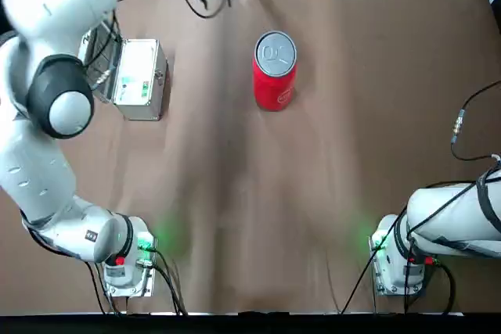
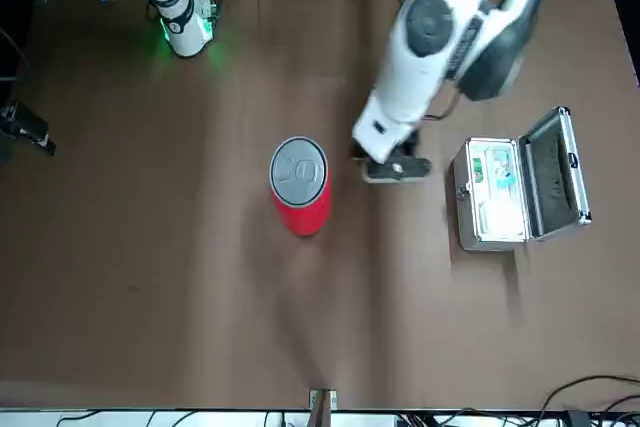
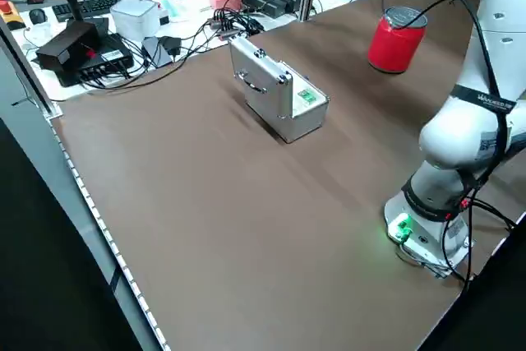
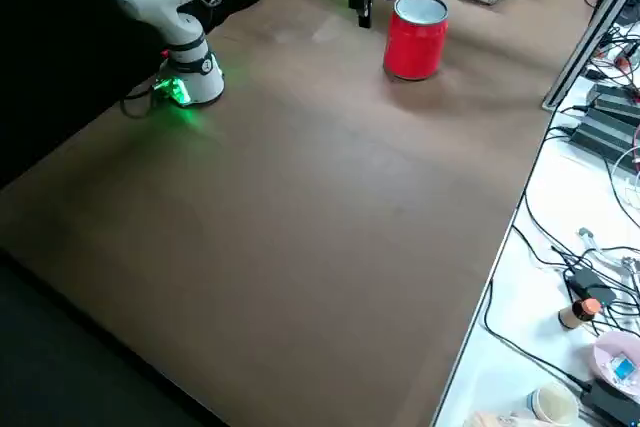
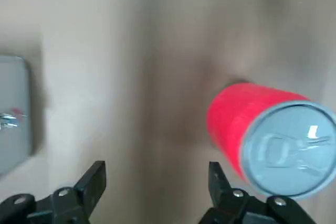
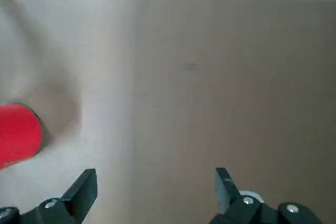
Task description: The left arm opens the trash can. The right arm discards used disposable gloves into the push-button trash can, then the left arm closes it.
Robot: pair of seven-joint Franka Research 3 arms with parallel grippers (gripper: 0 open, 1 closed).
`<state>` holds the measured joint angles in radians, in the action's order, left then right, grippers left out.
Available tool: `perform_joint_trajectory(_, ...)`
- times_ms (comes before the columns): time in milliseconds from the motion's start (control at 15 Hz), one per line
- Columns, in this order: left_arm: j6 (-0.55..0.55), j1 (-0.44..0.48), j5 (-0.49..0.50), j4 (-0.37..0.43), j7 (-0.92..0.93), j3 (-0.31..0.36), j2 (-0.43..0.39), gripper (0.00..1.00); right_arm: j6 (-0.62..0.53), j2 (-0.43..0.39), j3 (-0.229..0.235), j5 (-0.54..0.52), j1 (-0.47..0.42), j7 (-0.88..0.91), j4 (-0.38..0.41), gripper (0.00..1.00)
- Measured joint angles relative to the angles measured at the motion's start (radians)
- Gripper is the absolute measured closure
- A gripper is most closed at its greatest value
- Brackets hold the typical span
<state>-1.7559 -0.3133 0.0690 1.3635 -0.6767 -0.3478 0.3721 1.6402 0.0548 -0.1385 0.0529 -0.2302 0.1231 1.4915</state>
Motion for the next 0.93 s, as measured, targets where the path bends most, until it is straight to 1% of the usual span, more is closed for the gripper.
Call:
perform_joint_trajectory(133,0.048,0.066,0.000,0.000,0.101,0.000,-0.030,0.10,-0.001,0.000,0.000,0.000,0.000,0.000,0.000,0.01)
perform_joint_trajectory(200,0.087,0.124,0.000,0.000,0.195,-0.001,-0.055,0.03,-0.010,0.000,0.000,0.000,0.000,0.000,0.000,0.01)
perform_joint_trajectory(267,0.109,0.153,0.000,0.000,0.239,-0.001,-0.067,0.01,-0.015,0.000,0.000,0.000,0.000,0.000,0.000,0.01)
perform_joint_trajectory(400,0.141,0.209,0.000,0.000,0.308,-0.001,-0.088,0.01,-0.015,0.000,0.002,-0.001,-0.001,0.000,-0.002,0.01)
perform_joint_trajectory(600,0.151,0.288,0.000,0.000,0.348,-0.001,-0.109,0.01,-0.012,-0.001,0.003,-0.002,-0.002,0.000,-0.009,0.01)
perform_joint_trajectory(867,0.151,0.341,0.000,0.000,0.396,0.008,-0.121,0.01,-0.012,-0.002,0.002,-0.033,-0.002,0.000,-0.010,0.01)
perform_joint_trajectory(933,0.151,0.336,0.000,0.000,0.423,0.033,-0.126,0.01,-0.012,-0.002,0.002,-0.037,-0.002,0.000,-0.010,0.01)
